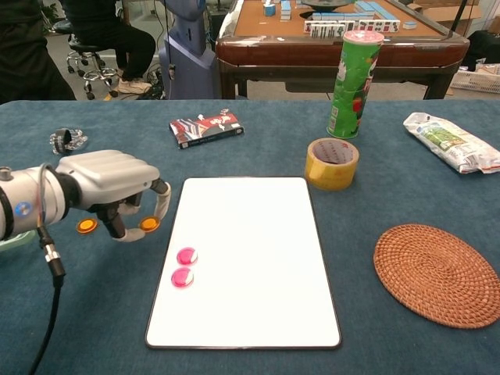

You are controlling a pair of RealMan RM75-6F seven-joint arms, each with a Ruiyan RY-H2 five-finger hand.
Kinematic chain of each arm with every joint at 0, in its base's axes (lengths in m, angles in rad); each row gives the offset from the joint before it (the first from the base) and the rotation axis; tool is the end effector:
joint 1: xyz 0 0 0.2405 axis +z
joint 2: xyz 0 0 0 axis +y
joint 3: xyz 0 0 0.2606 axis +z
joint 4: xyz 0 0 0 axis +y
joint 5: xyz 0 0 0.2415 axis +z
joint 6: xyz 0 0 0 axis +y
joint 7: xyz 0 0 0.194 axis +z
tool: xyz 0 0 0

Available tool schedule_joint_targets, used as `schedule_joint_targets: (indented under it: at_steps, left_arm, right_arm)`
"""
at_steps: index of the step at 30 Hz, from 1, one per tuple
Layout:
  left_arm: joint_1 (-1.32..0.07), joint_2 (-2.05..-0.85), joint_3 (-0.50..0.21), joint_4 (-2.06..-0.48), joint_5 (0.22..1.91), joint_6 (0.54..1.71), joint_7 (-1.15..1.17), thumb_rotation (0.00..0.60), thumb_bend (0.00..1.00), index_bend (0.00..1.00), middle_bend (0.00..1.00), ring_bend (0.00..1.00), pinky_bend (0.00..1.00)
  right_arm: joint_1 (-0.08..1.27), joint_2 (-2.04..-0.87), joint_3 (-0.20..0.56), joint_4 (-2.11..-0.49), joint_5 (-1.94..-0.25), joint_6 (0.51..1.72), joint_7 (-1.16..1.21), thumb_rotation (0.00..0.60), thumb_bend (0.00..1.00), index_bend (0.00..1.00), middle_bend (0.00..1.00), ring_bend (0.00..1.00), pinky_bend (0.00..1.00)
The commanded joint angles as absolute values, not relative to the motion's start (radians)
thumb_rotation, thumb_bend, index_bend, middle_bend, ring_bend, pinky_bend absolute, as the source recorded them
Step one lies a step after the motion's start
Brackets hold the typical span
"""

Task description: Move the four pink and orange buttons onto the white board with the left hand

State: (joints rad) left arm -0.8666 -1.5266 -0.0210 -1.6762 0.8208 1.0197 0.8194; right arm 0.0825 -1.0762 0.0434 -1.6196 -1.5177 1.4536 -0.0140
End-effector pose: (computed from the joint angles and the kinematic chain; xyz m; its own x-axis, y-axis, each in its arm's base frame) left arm -0.1299 0.3511 -0.0947 0.7346 0.2886 0.6141 0.6660 -0.4802 -0.5709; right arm -0.3305 -0.2317 0.1378 0.4418 -0.0381 0.8963 -0.8971 -0.0241 0.4412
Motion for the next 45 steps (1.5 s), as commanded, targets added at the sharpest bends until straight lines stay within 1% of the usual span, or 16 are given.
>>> schedule_joint_targets:
  at_steps: [1,6,11,18,25,28,32,34,39,42,45]
  left_arm:
    - [-0.888,-1.541,-0.043,-1.699,0.804,1.028,0.842,0.600,0.36,0.61,1.00,1.00,1.00]
    - [-0.928,-1.582,-0.079,-1.731,0.779,1.035,0.876,0.600,0.36,0.61,1.00,1.00,1.00]
    - [-0.970,-1.635,-0.102,-1.730,0.749,1.040,0.915,0.600,0.36,0.60,1.00,1.00,1.00]
    - [-1.032,-1.708,-0.134,-1.655,0.704,1.022,0.946,0.600,0.36,0.60,1.00,1.00,1.00]
    - [-1.073,-1.751,-0.165,-1.572,0.679,1.016,0.946,0.600,0.36,0.60,1.00,1.00,1.00]
    - [-1.085,-1.759,-0.166,-1.547,0.685,1.018,0.948,0.600,0.36,0.59,1.00,1.00,1.00]
    - [-1.091,-1.766,-0.150,-1.529,0.716,1.024,0.951,0.600,0.36,0.57,1.00,1.00,1.00]
    - [-1.090,-1.768,-0.145,-1.526,0.727,1.025,0.944,0.600,0.36,0.54,1.00,1.00,1.00]
    - [-1.090,-1.766,-0.140,-1.523,0.732,1.025,0.940,0.600,0.36,0.41,1.00,1.00,1.00]
    - [-1.088,-1.756,-0.129,-1.533,0.737,1.037,0.952,0.600,0.36,0.37,1.00,1.00,1.00]
    - [-1.081,-1.734,-0.125,-1.555,0.742,1.059,0.960,0.600,0.36,0.35,1.00,1.00,1.00]
  right_arm:
    - [0.082,-1.076,0.044,-1.620,-1.518,1.454,-0.013,0.600,0.01,0.40,0.26,0.24,0.32]
    - [0.081,-1.073,0.044,-1.620,-1.518,1.456,-0.006,0.600,0.01,0.40,0.26,0.24,0.32]
    - [0.080,-1.069,0.044,-1.620,-1.520,1.461,0.001,0.600,0.01,0.40,0.26,0.24,0.32]
    - [0.076,-1.061,0.045,-1.622,-1.522,1.466,0.017,0.600,0.01,0.40,0.26,0.24,0.32]
    - [0.075,-1.054,0.046,-1.623,-1.519,1.467,0.029,0.600,0.01,0.40,0.26,0.24,0.32]
    - [0.075,-1.052,0.046,-1.623,-1.520,1.466,0.033,0.600,0.01,0.40,0.26,0.24,0.32]
    - [0.076,-1.051,0.046,-1.624,-1.518,1.463,0.034,0.600,0.01,0.40,0.26,0.24,0.32]
    - [0.076,-1.051,0.046,-1.624,-1.519,1.463,0.032,0.600,0.01,0.40,0.26,0.24,0.32]
    - [0.075,-1.051,0.045,-1.625,-1.520,1.464,0.031,0.600,0.01,0.40,0.26,0.24,0.32]
    - [0.076,-1.052,0.046,-1.625,-1.519,1.462,0.030,0.600,0.01,0.40,0.26,0.24,0.32]
    - [0.077,-1.052,0.044,-1.625,-1.521,1.460,0.028,0.600,0.01,0.40,0.26,0.24,0.32]
